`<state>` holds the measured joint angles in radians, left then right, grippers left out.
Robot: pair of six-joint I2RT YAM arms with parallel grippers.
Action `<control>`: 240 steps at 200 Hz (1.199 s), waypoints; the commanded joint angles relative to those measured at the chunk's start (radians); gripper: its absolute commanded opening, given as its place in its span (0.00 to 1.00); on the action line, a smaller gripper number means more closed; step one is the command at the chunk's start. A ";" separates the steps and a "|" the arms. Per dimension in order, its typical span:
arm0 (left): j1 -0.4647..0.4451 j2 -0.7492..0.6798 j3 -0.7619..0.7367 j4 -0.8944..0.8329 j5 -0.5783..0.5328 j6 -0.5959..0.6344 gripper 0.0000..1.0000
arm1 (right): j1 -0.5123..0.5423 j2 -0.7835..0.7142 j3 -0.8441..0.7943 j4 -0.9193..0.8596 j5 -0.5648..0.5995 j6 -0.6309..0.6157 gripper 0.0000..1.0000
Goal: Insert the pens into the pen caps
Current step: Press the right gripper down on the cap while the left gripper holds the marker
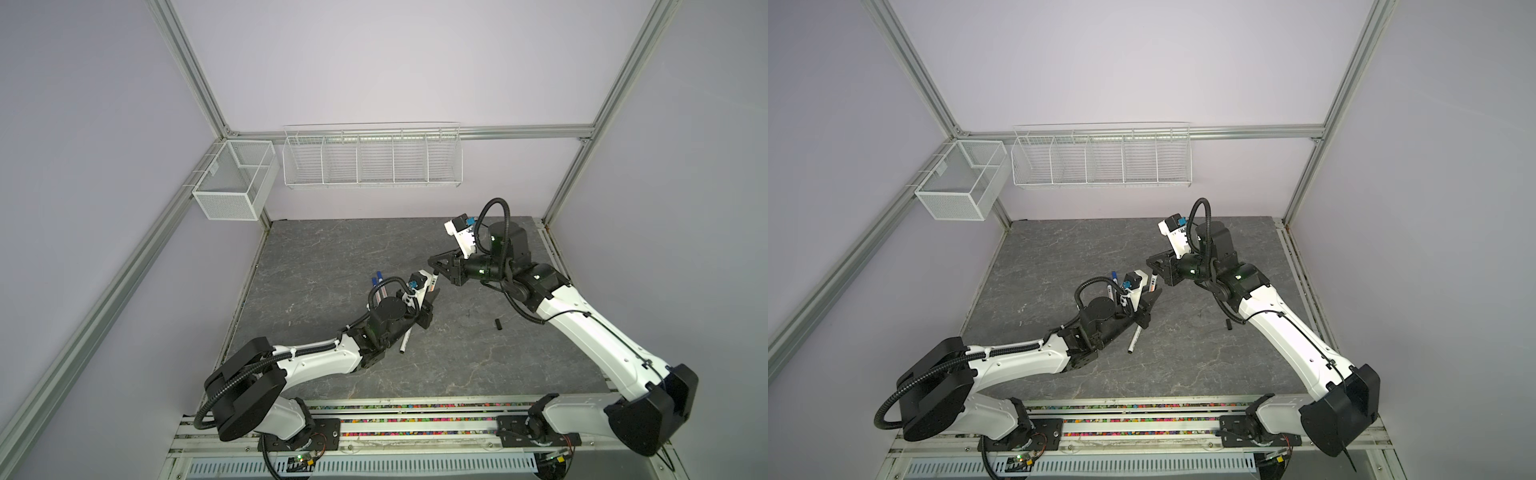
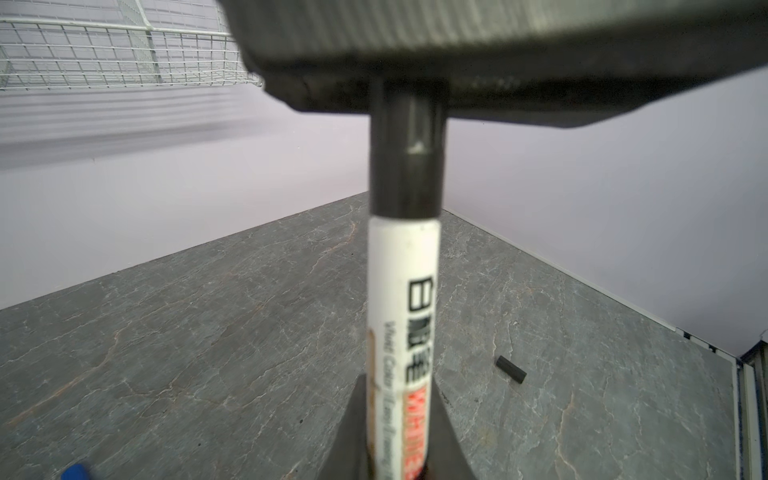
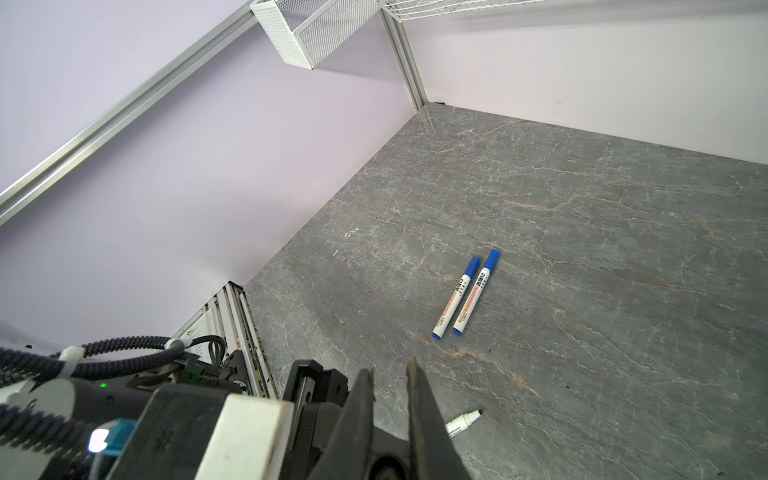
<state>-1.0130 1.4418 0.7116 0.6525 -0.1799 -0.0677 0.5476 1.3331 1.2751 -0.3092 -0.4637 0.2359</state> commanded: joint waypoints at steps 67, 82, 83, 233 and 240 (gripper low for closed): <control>0.198 -0.155 0.043 0.283 0.030 -0.349 0.00 | 0.007 0.169 0.006 -0.289 -0.183 -0.035 0.07; 0.205 -0.179 0.037 0.225 0.009 -0.330 0.00 | -0.004 0.176 0.010 -0.303 -0.206 -0.028 0.07; 0.205 -0.180 0.037 0.223 0.008 -0.328 0.00 | -0.004 0.176 0.011 -0.304 -0.210 -0.029 0.07; 0.206 -0.150 0.065 0.162 -0.124 -0.259 0.00 | 0.095 0.329 0.070 -0.587 -0.329 -0.176 0.07; 0.207 -0.133 0.079 0.179 -0.114 -0.266 0.00 | 0.102 0.338 0.070 -0.589 -0.332 -0.178 0.07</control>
<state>-0.8864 1.3144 0.6350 0.4187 -0.0383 -0.2253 0.5510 1.6062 1.4292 -0.4515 -0.6750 0.0998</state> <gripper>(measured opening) 0.135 0.151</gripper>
